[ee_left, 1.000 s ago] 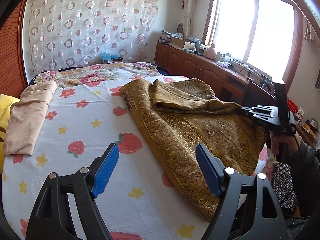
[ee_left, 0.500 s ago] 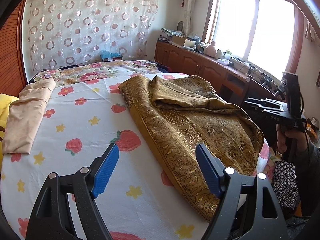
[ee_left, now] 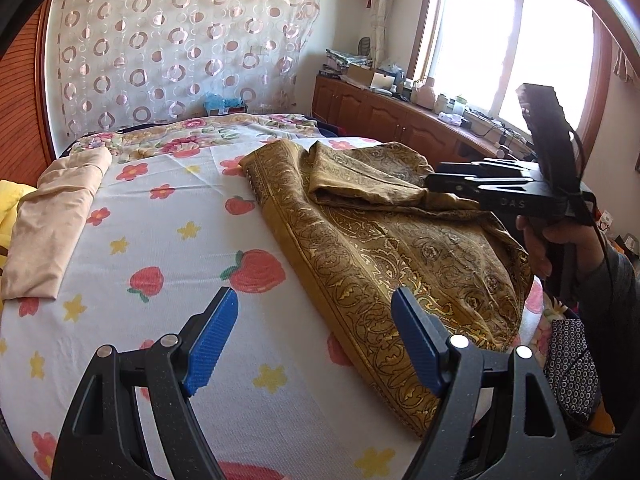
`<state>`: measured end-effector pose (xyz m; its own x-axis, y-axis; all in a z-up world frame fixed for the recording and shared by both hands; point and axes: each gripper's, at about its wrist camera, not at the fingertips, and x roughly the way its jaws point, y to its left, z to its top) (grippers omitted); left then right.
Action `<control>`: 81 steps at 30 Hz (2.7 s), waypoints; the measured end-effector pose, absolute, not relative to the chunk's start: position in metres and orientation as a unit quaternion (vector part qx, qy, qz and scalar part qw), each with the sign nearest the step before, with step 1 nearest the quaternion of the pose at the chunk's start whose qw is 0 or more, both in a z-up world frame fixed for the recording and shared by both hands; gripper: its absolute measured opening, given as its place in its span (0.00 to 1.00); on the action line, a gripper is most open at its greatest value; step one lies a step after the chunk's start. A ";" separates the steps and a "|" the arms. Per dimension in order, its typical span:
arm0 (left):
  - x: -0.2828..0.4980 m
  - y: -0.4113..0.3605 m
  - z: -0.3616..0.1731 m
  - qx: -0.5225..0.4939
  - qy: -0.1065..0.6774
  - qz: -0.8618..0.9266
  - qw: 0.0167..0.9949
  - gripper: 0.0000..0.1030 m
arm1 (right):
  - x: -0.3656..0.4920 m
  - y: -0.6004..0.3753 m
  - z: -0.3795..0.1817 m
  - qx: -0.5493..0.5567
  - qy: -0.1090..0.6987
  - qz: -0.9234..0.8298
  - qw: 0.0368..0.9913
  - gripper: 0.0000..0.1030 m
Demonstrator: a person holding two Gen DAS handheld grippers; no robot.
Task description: Fold small clothes
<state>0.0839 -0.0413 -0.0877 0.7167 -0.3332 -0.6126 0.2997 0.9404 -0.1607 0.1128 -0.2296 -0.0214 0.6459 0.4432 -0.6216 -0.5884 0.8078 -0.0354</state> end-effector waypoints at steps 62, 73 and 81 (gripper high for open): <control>0.136 -0.052 -0.090 0.012 0.354 -0.160 0.922 0.77 | 0.253 -0.301 -0.025 -0.149 0.389 0.162 0.894 0.25; 0.154 -0.060 -0.089 -0.004 0.361 -0.167 0.917 0.77 | 0.256 -0.317 -0.014 -0.145 0.368 0.141 0.908 0.02; 0.145 -0.064 -0.090 -0.004 0.364 -0.173 0.915 0.77 | 0.227 -0.337 -0.002 -0.101 0.341 0.148 0.923 0.06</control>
<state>0.1447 -0.0643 -0.0897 0.6750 -0.3195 -0.6651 0.3133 0.9402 -0.1338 0.2273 -0.3371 -0.0024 0.7234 0.2051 -0.6593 -0.3429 0.9355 -0.0853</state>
